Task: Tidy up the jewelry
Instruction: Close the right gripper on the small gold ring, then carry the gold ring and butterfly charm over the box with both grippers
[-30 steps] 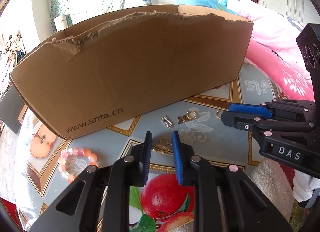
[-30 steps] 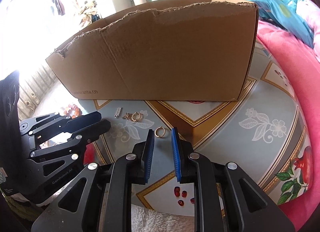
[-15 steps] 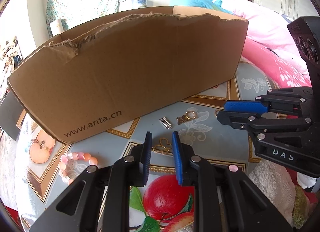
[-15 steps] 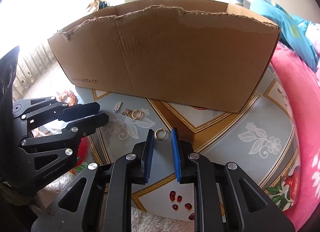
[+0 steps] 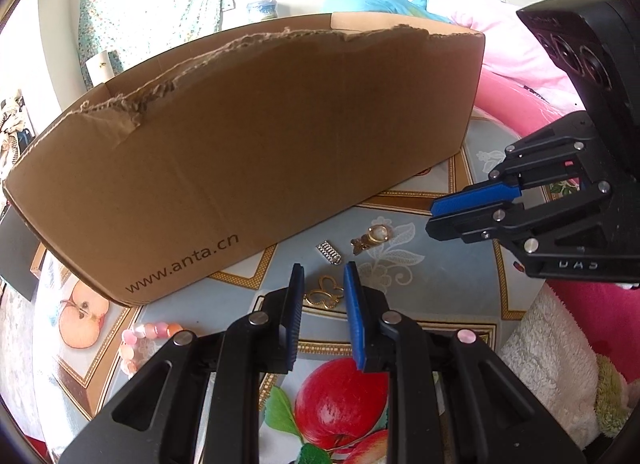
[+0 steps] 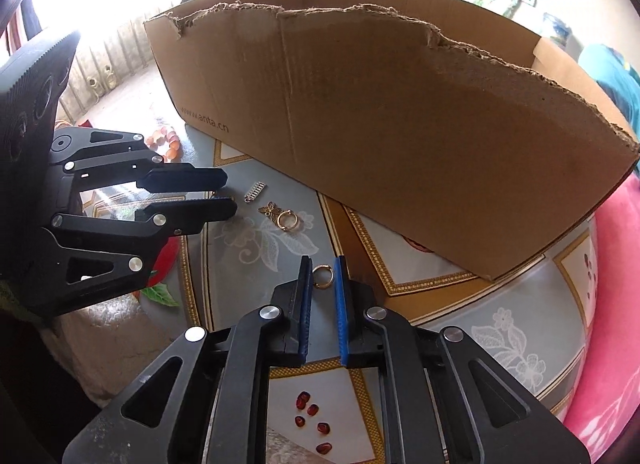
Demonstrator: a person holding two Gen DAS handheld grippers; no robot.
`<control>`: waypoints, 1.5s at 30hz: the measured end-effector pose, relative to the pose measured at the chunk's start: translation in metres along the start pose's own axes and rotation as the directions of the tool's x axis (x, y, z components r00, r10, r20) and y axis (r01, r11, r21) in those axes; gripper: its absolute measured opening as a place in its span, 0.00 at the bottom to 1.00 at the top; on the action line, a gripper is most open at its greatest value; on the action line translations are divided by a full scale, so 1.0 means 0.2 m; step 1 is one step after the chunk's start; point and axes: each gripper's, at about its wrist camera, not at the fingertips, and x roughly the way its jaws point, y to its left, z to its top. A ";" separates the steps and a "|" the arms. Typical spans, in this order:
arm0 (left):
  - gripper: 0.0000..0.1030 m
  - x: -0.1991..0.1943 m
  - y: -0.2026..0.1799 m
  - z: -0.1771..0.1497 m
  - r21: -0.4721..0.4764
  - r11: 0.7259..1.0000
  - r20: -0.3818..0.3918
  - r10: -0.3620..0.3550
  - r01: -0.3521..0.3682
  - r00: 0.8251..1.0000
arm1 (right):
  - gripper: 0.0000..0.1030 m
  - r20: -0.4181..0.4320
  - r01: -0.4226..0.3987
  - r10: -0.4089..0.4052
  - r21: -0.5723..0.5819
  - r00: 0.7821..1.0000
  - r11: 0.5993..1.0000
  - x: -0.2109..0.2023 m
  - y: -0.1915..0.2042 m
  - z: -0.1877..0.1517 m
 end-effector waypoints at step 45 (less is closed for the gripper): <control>0.19 -0.08 0.05 -0.06 -0.032 0.999 0.036 0.000 0.001 0.999 | 0.04 0.015 0.006 -0.010 0.204 1.000 0.979 0.25 0.14 0.08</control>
